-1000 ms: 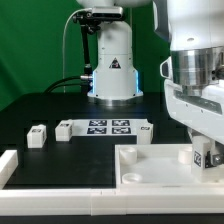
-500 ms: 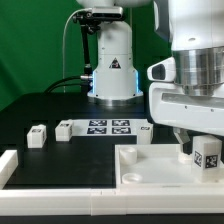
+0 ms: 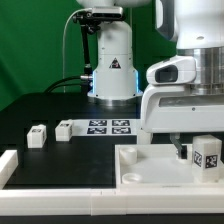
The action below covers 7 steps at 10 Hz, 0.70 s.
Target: Assemble one leg
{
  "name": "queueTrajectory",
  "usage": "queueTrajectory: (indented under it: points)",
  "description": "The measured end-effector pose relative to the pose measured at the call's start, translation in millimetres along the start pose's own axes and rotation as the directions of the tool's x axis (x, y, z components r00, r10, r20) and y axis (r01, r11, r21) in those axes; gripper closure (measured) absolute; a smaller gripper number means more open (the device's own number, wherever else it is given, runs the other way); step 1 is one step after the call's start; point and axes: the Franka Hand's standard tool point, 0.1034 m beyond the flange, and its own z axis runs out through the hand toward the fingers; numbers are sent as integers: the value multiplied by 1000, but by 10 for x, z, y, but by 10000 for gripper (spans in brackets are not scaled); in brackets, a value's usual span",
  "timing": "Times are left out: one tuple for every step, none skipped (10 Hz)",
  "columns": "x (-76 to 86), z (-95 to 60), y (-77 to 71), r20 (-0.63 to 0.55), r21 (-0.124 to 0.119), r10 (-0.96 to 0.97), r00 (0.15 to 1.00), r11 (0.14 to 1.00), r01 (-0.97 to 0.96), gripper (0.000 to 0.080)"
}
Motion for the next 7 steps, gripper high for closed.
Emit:
queueTrajectory:
  points:
    - [8, -1, 30, -1, -8, -133, 991, 991, 133, 151]
    - [11, -2, 38, 0, -11, -210, 978, 978, 210, 151]
    - [10, -1, 33, -1, -9, -180, 984, 984, 180, 151]
    - [10, -1, 35, -1, -9, -180, 984, 984, 180, 252]
    - [10, -1, 35, -1, -9, -180, 984, 984, 180, 252]
    - [10, -1, 35, -1, -9, -180, 984, 984, 180, 435]
    - [10, -1, 35, -1, -9, -180, 984, 984, 180, 512]
